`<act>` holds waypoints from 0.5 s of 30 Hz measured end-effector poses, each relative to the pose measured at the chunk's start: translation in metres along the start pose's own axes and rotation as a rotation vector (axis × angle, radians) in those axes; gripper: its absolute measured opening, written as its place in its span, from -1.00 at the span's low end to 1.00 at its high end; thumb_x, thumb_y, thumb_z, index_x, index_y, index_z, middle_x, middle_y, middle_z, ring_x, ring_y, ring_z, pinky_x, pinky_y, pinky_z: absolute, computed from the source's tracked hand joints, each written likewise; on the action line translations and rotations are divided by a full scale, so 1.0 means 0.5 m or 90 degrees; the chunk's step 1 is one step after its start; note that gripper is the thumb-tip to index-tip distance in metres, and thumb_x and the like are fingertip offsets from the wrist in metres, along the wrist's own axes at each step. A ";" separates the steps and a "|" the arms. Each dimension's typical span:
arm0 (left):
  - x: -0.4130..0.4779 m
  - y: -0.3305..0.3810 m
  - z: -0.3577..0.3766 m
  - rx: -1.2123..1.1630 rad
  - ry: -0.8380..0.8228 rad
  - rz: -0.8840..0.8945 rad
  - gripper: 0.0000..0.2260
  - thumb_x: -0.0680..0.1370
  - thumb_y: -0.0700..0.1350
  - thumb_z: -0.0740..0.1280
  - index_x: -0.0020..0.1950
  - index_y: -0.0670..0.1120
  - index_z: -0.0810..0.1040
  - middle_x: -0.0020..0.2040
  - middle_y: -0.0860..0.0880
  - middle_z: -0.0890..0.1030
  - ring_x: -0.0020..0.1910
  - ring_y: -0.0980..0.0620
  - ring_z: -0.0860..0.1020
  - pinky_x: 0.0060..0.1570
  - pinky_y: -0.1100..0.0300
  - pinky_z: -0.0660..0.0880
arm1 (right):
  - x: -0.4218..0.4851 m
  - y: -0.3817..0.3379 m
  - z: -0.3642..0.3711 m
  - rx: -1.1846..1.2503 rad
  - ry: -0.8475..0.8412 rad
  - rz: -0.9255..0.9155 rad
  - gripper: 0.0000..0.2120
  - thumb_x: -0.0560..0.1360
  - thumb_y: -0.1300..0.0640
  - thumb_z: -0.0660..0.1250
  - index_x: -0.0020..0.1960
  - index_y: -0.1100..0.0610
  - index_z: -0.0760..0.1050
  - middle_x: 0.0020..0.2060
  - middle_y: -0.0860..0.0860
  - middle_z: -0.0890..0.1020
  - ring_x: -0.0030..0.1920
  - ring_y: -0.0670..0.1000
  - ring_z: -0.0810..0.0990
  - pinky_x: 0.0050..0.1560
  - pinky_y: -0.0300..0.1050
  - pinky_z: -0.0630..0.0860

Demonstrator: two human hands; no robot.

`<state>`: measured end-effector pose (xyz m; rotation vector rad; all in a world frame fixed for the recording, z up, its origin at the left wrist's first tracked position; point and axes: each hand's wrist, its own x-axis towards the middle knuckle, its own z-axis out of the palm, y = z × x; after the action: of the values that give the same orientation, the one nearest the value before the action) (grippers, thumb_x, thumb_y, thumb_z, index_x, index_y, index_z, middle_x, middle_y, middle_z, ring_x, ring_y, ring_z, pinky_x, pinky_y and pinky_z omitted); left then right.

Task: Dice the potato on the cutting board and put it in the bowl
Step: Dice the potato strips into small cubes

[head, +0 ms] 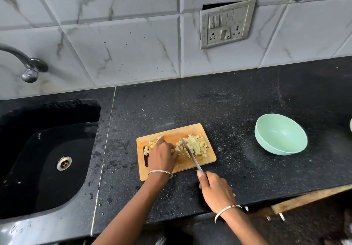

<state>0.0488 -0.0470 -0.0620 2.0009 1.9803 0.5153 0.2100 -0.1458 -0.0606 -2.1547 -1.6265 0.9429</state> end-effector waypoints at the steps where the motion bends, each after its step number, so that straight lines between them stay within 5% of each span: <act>1: -0.002 -0.003 0.001 -0.004 -0.002 0.001 -0.79 0.47 -0.05 0.44 0.07 -0.04 0.68 0.20 -0.08 0.58 0.09 -0.08 0.58 0.00 0.09 0.52 | 0.000 -0.002 0.000 -0.006 -0.001 -0.001 -0.50 0.60 -0.27 -0.08 -0.13 0.03 0.48 -0.21 -0.01 0.61 -0.11 0.13 0.59 -0.09 0.05 0.50; 6: 0.002 -0.009 -0.003 -0.021 -0.017 0.009 -0.72 0.45 -0.04 0.48 0.15 -0.01 0.66 0.20 -0.06 0.58 0.18 -0.06 0.55 0.08 0.11 0.49 | -0.008 -0.021 0.000 -0.030 -0.022 -0.003 -0.56 0.64 -0.22 -0.06 -0.05 0.04 0.44 -0.21 0.01 0.51 -0.02 0.19 0.58 -0.16 0.01 0.39; 15: 0.006 0.002 -0.010 -0.069 -0.012 -0.043 -0.90 0.46 -0.14 0.46 -0.07 0.02 0.72 -0.16 0.01 0.71 -0.18 -0.02 0.64 -0.18 0.11 0.57 | -0.007 -0.046 0.013 -0.064 -0.048 -0.003 -0.60 0.64 -0.19 -0.07 -0.01 0.04 0.41 -0.03 0.09 0.60 0.05 0.22 0.57 -0.14 0.02 0.37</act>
<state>0.0476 -0.0445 -0.0568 1.8605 1.9578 0.5729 0.1880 -0.1425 -0.0510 -2.2037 -1.7488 0.9722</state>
